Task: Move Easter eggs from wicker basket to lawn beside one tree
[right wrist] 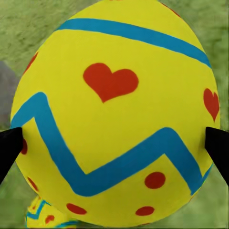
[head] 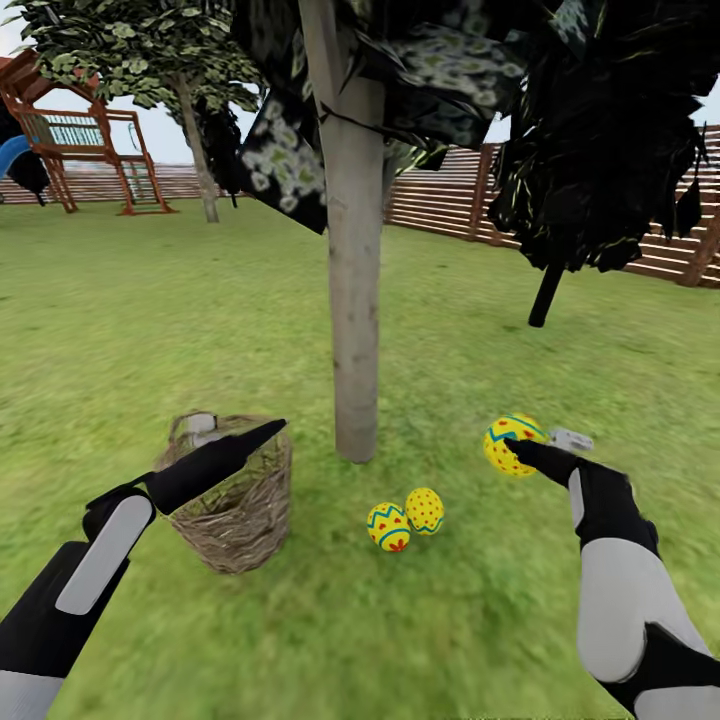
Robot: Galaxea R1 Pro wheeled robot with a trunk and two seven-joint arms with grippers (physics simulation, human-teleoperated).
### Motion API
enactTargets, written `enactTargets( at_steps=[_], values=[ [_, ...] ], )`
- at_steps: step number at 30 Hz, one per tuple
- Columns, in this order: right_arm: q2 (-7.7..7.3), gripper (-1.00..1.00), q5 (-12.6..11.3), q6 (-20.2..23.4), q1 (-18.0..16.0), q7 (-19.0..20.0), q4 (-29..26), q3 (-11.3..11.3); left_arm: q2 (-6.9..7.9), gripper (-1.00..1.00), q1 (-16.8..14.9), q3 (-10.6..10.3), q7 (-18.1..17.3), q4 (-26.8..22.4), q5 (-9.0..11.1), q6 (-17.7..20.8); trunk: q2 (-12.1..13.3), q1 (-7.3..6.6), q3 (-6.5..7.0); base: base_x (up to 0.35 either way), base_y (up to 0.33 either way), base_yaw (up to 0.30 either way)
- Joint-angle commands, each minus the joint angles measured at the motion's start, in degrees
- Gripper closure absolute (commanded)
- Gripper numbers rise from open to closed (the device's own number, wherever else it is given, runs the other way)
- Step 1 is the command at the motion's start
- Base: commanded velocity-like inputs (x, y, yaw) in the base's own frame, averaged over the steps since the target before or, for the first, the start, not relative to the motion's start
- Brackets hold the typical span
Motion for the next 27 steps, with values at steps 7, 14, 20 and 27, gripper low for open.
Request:
enactTargets(
  at_steps=[7, 14, 20, 27],
  values=[
    [3.72, 1.0, 1.0, -14.4, -0.1, -10.6, 7.5, 7.9, -1.68, -1.0, 0.0, -0.1, -0.1, 0.0, 0.6, 0.2, 0.0, -0.01, -0.03, -0.009, -0.173, 0.043],
    [3.6, 1.0, 1.6, -18.0, -0.1, -20.6, 15.5, 13.9, -3.24, -1.0, 0.0, -0.1, 0.0, 0.0, 0.6, 0.2, 0.0, -0.01, -0.03, -0.01, -0.296, 0.283],
    [3.77, 1.0, 1.6, -22.1, -0.1, -31.6, 19.9, 21.2, -3.34, -1.0, 0.0, -0.1, -0.1, 0.0, 0.6, 0.2, 0.0, -0.01, -0.03, 0.019, -0.331, 0.291],
    [3.97, 1.0, 1.6, -22.0, -0.1, -32.0, 20.1, 21.6, -3.98, -1.0, 0.0, -0.1, -0.1, 0.0, 0.6, 0.2, 0.0, -0.01, -0.03, 0.146, -0.337, 0.291]
  ],
)
